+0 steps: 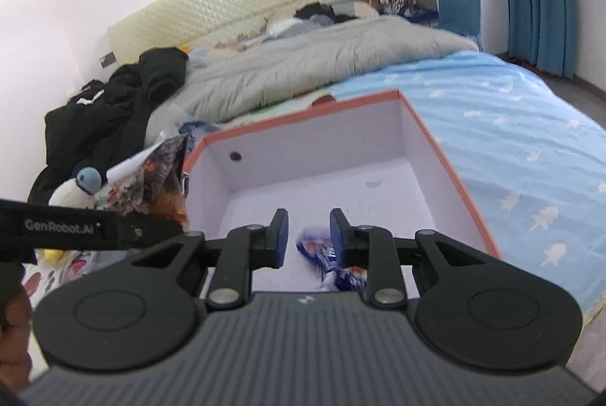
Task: Organize snacks
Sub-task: 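Lower both bags into the pink box and open both tools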
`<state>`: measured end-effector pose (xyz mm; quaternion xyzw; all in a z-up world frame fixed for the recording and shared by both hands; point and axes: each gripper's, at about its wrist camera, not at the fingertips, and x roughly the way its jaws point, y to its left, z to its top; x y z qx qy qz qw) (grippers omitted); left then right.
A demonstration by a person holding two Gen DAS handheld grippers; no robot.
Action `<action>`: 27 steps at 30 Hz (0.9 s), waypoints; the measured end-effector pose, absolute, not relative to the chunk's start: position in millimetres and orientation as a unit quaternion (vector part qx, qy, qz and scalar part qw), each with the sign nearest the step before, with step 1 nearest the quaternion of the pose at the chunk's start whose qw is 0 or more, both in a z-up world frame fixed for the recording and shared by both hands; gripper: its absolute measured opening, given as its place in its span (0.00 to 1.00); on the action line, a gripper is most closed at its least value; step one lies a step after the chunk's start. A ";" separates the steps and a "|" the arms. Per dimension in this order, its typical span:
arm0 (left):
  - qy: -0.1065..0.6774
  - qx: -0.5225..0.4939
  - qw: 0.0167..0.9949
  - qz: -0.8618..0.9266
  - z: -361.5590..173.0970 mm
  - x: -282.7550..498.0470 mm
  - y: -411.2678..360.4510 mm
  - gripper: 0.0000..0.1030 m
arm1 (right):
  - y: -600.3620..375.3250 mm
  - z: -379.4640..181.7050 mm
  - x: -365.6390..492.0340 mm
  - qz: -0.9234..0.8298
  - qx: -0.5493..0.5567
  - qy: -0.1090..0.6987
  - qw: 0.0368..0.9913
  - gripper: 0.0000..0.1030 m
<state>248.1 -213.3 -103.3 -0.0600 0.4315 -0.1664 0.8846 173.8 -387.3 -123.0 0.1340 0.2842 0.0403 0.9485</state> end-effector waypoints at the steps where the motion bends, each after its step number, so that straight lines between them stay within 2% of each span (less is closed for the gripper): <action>1: 0.434 -0.057 0.884 -0.163 -106.0 250.6 -214.1 0.52 | -387.6 -127.6 176.6 0.042 0.132 0.290 0.947 0.26; 6: 0.432 -0.050 0.884 -0.173 -111.1 250.2 -217.4 0.71 | -393.5 -140.1 184.0 0.045 0.143 0.306 0.940 0.26; 15: 0.409 -0.047 0.892 -0.185 -97.4 232.0 -207.0 0.71 | -391.5 -135.2 172.7 0.043 0.141 0.303 0.942 0.27; 27: 0.355 -0.050 0.914 -0.191 -61.6 169.6 -159.0 0.71 | -363.2 -100.8 126.2 0.063 0.137 0.259 0.954 0.27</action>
